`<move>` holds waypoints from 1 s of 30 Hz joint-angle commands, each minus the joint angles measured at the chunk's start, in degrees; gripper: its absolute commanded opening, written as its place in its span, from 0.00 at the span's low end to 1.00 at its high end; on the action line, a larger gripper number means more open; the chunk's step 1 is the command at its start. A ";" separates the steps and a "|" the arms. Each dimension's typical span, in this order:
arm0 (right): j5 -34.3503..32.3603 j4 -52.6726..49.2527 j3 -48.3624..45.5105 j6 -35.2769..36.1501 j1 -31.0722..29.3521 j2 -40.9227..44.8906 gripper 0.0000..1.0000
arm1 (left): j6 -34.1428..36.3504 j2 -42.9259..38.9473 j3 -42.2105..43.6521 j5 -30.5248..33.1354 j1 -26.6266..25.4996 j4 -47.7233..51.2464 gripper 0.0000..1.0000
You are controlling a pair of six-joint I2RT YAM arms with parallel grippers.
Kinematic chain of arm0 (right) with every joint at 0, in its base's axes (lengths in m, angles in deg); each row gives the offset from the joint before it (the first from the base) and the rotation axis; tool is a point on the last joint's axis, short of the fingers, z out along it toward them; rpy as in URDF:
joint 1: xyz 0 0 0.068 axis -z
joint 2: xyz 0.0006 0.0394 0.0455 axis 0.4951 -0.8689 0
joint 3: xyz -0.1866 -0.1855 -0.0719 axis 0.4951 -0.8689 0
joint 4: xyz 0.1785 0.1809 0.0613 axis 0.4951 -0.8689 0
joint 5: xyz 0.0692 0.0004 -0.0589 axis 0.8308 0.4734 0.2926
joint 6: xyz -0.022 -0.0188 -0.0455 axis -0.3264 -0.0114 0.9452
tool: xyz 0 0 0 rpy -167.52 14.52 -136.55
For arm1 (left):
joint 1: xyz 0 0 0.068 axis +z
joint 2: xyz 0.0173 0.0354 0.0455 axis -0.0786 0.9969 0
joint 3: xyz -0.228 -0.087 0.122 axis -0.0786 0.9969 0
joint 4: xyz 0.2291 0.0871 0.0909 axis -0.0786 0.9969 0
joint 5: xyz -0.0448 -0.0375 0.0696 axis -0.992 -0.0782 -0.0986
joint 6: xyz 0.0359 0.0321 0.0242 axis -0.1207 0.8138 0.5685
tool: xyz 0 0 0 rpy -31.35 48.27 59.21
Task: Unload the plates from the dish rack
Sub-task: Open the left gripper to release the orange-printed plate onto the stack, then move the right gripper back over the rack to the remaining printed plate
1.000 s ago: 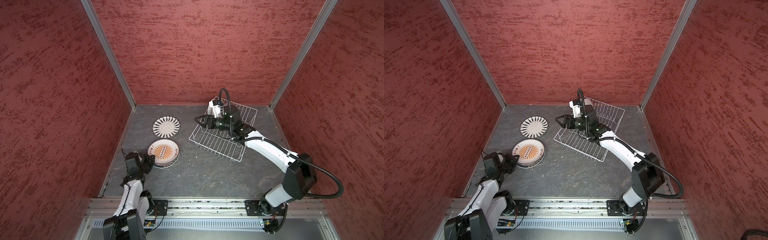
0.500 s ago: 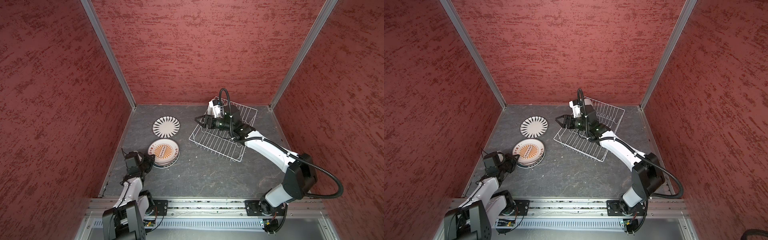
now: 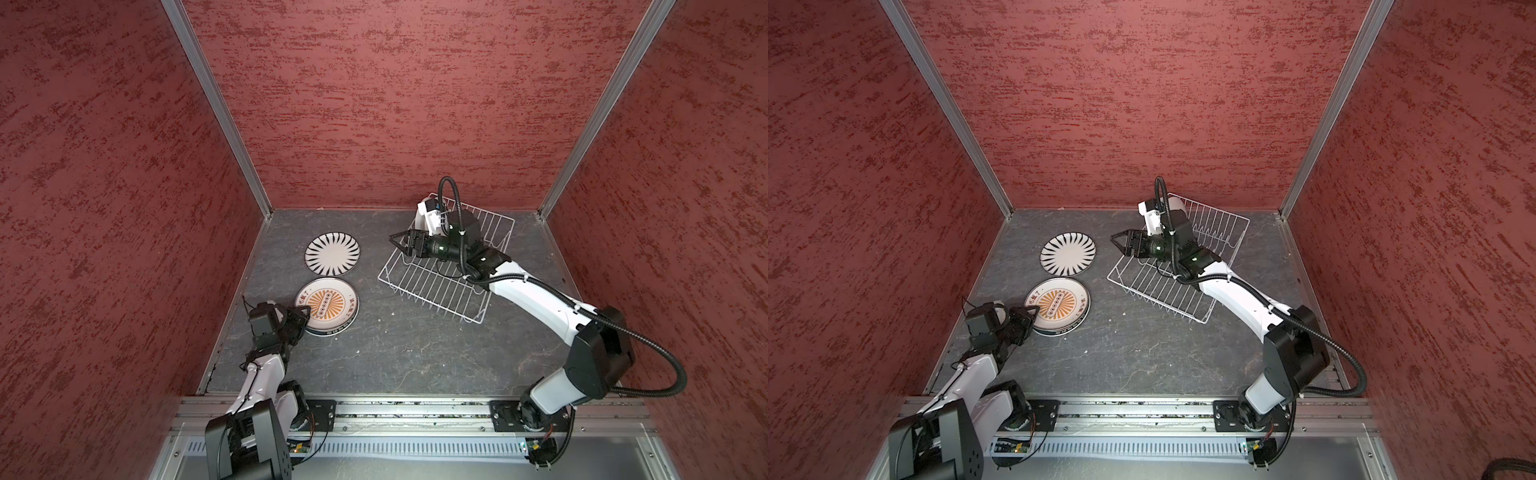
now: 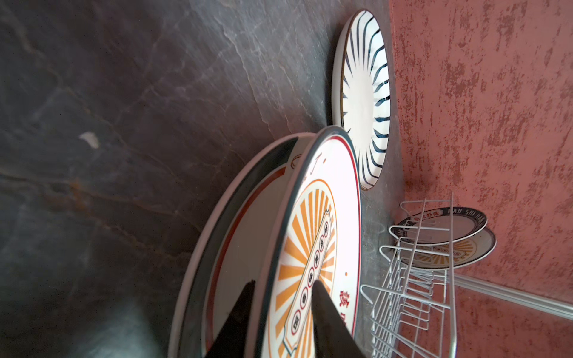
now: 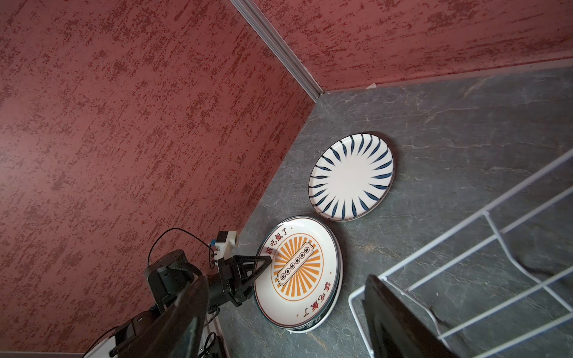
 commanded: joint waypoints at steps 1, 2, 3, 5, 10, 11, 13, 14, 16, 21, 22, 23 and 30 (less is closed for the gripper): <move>0.75 1.01 -0.56 0.44 0.64 1.37 0.79 | 0.88 -0.62 0.13 -1.18 0.28 -0.65 0.46; 0.75 1.02 -0.61 0.47 0.65 1.38 0.79 | 0.88 -0.73 0.04 -1.27 0.25 -0.64 0.50; 0.66 0.98 -0.61 0.47 0.65 1.38 0.79 | 0.95 -0.83 0.05 -1.28 0.24 -0.44 0.54; 0.65 1.02 -0.69 0.46 0.65 1.40 0.79 | 1.05 -1.25 -0.12 -1.05 0.23 0.40 0.60; 0.61 1.23 -0.69 0.31 0.65 1.40 0.79 | 2.15 -5.46 -0.66 2.23 -0.80 4.64 0.72; 0.64 1.39 -0.69 0.38 0.65 1.42 0.79 | 2.56 -6.24 -0.95 2.85 -0.98 5.60 0.74; 0.66 1.47 -0.69 0.41 0.65 1.33 0.79 | 3.41 -7.52 -1.16 3.97 -1.29 7.30 0.76; 0.66 1.44 -0.63 0.37 0.65 1.29 0.79 | 3.59 -7.90 -1.19 4.53 -1.35 8.00 0.77; 0.74 1.49 -0.61 0.39 0.65 1.20 0.79 | 4.07 -8.69 -1.29 5.13 -1.41 9.08 0.79; 0.85 1.60 -0.95 0.89 0.65 1.28 0.80 | 5.34 -9.52 -2.27 6.70 -2.17 12.15 0.86; 0.83 1.60 -1.09 0.97 0.65 1.38 0.80 | 5.36 -9.62 -2.46 7.01 -2.32 12.47 0.87; 0.79 1.59 -1.22 1.14 0.73 1.40 0.80 | 5.41 -9.62 -2.59 7.29 -2.62 12.85 0.88; 0.65 1.81 -3.09 1.96 1.34 2.70 0.80 | 7.14 -11.38 -3.97 13.61 -6.46 18.22 0.99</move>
